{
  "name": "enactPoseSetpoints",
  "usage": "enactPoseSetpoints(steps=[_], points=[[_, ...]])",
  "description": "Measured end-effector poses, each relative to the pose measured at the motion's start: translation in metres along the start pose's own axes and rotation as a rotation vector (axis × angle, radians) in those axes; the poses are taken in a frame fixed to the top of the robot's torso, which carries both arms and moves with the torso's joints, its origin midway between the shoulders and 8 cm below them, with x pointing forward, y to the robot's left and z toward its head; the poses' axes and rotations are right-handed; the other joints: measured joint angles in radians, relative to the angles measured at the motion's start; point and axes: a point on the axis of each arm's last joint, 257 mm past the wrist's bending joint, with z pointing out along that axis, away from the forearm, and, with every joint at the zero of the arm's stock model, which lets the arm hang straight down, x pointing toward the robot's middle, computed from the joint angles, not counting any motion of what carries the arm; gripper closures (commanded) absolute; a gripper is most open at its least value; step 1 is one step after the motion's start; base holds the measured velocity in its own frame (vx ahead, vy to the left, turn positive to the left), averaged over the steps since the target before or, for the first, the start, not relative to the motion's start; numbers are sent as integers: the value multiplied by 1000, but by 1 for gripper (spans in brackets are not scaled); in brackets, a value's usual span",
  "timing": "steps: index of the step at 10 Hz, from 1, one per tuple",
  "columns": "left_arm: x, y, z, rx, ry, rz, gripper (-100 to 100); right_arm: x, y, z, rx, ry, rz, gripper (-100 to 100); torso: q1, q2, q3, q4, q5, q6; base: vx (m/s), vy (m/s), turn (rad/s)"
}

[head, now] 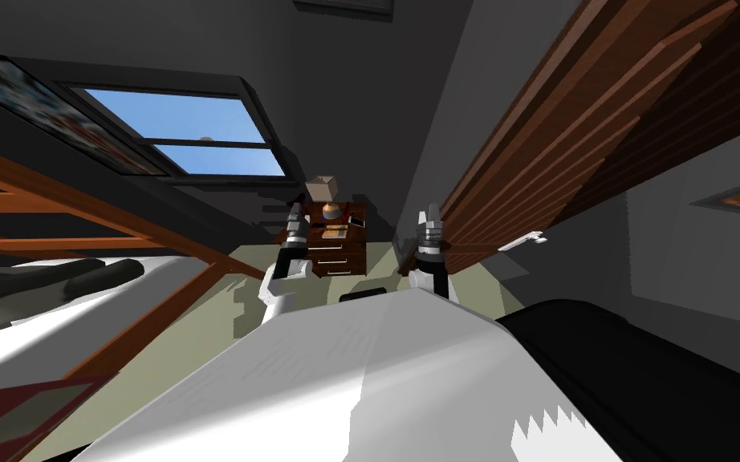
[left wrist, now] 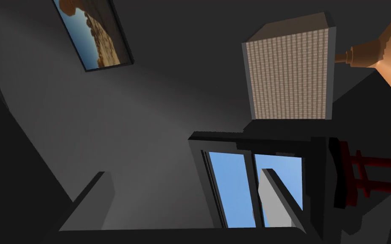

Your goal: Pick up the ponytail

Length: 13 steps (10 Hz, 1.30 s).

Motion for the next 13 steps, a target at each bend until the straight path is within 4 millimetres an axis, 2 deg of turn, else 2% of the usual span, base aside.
enactPoseSetpoints(steps=[6,8,13], points=[[8,40,44,-106,11,-22,-100,0,0,0,0,0,0,0,0,-1,-1,0,0,0,-78,-25,-34],[10,46,57,-127,16,-27,-100,0,0,0,0,0,0,0,1,-3,-2,-1,0,0,-47,-15,-18],[16,77,91,-236,26,-49,-100,0,0,0,0,0,0,0,1,-2,-1,-1,0,0,-60,-16,-27]])
